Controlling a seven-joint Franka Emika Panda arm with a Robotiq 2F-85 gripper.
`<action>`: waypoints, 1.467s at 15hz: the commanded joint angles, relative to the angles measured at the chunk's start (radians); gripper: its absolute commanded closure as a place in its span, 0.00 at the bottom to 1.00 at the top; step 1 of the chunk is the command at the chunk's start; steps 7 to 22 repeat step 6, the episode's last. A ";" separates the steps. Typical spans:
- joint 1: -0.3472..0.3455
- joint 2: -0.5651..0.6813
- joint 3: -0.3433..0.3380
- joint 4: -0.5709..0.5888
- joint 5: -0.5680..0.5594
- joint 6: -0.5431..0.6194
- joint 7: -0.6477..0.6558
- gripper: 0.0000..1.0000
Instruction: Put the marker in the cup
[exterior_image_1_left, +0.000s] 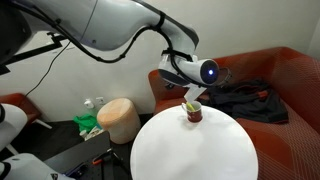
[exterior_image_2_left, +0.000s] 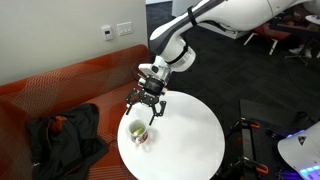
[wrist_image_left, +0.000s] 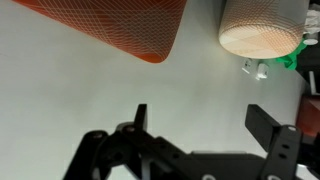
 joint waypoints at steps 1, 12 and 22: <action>-0.006 -0.013 0.006 -0.014 0.000 0.000 0.000 0.00; -0.013 -0.022 0.008 -0.030 0.000 0.001 0.000 0.00; -0.013 -0.022 0.008 -0.030 0.000 0.001 0.000 0.00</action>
